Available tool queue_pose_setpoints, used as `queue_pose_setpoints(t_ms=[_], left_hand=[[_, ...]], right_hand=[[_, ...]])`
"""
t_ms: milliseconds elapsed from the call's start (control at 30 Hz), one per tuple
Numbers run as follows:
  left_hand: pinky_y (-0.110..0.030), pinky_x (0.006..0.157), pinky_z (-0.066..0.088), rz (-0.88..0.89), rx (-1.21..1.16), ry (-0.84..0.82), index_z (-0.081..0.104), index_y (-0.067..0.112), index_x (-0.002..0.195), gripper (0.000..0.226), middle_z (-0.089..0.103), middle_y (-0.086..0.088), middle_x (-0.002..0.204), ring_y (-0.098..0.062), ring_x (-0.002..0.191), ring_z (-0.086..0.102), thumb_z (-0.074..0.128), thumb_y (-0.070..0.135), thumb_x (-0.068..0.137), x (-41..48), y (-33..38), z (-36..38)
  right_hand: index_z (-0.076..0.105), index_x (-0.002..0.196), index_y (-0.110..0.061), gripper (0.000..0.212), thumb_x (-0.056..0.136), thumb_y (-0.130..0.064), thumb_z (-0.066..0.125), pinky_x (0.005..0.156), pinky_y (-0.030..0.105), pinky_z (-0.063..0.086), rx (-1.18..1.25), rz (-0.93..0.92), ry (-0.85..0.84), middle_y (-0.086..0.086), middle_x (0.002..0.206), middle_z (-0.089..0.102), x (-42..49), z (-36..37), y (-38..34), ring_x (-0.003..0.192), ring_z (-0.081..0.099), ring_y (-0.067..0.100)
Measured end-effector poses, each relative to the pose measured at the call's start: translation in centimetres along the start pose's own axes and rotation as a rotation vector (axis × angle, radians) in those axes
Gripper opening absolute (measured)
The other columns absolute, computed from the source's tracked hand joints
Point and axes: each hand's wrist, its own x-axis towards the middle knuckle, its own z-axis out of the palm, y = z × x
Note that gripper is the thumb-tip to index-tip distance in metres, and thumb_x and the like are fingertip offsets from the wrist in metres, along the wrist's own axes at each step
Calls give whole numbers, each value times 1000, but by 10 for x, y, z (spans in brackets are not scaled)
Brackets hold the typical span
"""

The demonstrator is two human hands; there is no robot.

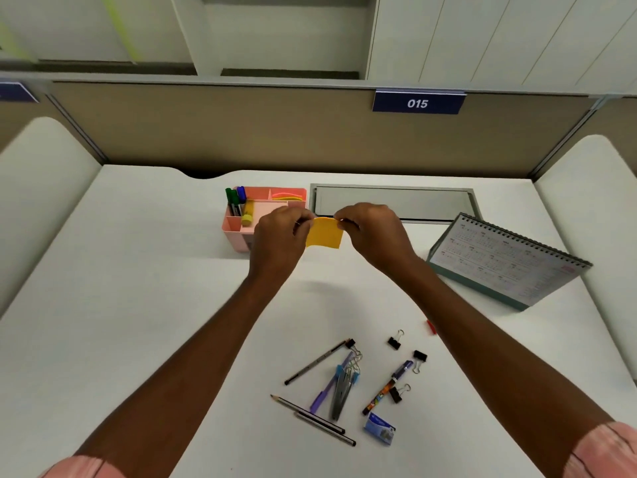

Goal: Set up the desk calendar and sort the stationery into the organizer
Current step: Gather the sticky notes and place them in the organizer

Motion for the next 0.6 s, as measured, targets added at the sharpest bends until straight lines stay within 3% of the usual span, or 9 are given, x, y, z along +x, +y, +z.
queue_pose_setpoints(t_ms=[133, 600], left_hand=[[-33, 84, 60, 33, 25, 70, 79, 7, 100, 12, 79, -7, 97, -19, 86, 72, 74, 14, 92, 28, -18, -11], [-35, 83, 61, 33, 68, 157, 79, 9, 104, 15, 79, -7, 100, -19, 87, 74, 71, 16, 95, 94, -72, -5]], right_hand=[[77, 95, -19, 13, 92, -17, 64, 65, 39, 56, 12, 18, 59, 0, 87, 77, 34, 11, -9, 76, 67, 24], [80, 99, -13, 19, 92, -14, 62, 68, 40, 59, -17, 9, 177, 7, 95, 77, 120, 57, -8, 87, 69, 27]])
